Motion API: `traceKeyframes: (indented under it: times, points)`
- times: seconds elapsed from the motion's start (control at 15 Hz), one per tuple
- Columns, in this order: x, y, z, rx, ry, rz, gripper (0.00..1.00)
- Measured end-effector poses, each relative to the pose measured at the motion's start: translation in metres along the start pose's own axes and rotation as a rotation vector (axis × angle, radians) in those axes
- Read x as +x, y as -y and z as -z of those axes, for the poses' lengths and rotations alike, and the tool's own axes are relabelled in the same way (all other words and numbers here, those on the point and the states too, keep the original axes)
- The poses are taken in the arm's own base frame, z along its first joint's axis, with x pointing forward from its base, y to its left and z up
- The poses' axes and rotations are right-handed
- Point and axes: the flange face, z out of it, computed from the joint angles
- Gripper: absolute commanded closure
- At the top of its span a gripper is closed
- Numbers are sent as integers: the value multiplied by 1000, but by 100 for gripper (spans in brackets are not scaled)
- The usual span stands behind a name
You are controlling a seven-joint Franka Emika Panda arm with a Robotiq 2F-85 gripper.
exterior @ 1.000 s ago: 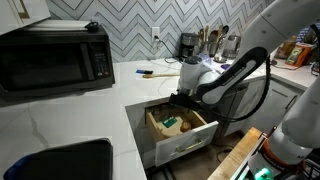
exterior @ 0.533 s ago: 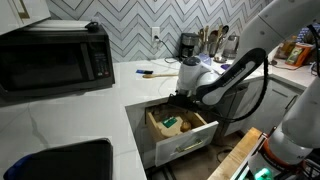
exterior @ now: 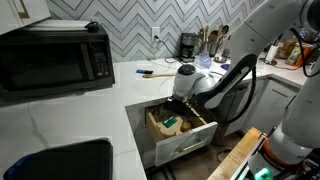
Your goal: Remove the green packet from the open drawer and put it on the counter
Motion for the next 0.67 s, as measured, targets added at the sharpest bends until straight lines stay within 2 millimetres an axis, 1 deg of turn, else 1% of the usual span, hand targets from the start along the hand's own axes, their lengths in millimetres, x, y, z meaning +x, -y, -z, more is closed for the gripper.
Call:
traceKeyframes:
  times: [0.4,0.47,0.53,0.6,0.67]
  points:
    - [-1,8,-32,50,-42,16,0]
    - [-2,9,-38,56,-48,19,1]
    - [-2,10,-43,63,-55,23,12]
    - [-3,12,-48,69,-60,26,17]
    - [-5,14,-52,78,-65,28,26]
